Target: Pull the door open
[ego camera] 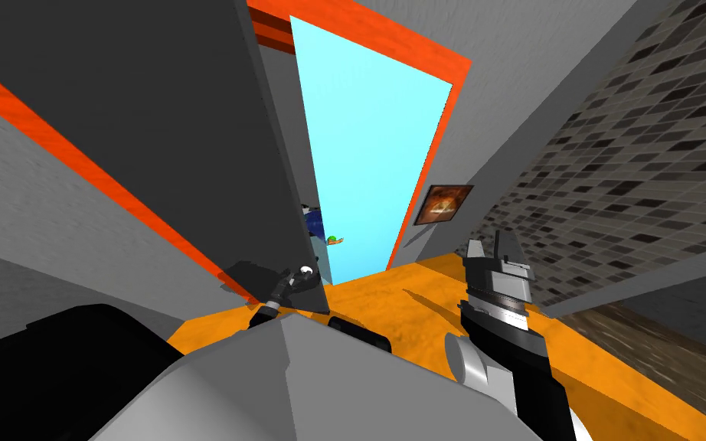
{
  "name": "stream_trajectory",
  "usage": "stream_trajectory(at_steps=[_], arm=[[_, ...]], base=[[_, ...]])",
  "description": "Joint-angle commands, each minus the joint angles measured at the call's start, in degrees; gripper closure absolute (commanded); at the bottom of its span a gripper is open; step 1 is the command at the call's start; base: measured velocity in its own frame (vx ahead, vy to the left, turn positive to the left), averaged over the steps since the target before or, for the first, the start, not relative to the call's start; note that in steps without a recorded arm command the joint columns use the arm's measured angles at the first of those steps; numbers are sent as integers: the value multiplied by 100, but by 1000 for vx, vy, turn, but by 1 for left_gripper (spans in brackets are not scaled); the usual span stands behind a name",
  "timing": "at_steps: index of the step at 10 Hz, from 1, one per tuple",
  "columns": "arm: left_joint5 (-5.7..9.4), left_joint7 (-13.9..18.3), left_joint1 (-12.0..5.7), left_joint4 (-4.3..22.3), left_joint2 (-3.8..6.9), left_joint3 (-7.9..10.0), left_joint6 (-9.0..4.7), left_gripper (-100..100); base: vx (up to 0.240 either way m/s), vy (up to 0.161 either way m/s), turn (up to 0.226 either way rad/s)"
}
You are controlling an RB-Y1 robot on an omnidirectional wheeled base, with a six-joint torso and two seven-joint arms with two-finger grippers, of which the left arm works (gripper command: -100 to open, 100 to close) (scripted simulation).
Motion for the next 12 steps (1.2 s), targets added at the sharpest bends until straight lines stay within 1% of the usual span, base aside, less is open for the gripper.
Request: stream_trajectory(at_steps=[1, 2, 3, 4, 5, 6, 7, 8, 9, 10, 11, 12], arm=[[-61, 56, 53, 0, -18, -113, -167, 100], [-87, 107, 107, 5, 13, -160, -255, 100], [-38, 77, 58, 89, 55, -67, -191, 100], [-71, 137, 112, 156, 93, -114, -344, 100], [-79, 151, 124, 170, 102, -126, -381, 100], [-97, 180, 149, 202, 121, -152, -462, 100], [-116, 212, 177, 236, 141, -180, -551, 100], [-146, 262, 220, 289, 173, -224, -687, 100], [-165, 293, 247, 323, 193, -252, -774, 100], [-174, 308, 260, 339, 202, -265, -815, 100], [-190, 334, 283, 367, 219, -288, -888, 100], [-197, 346, 293, 379, 226, -298, -921, 100]], base=[[-128, 19, -85], [-174, 38, -134], [-88, 31, -21], [-127, 27, -145], [-196, 35, -173], [-191, 43, -143], [-212, 20, -147], [-252, 8, -213], [-235, 59, -198], [-175, 60, -89], [-157, 45, -85], [-149, 22, -82]])
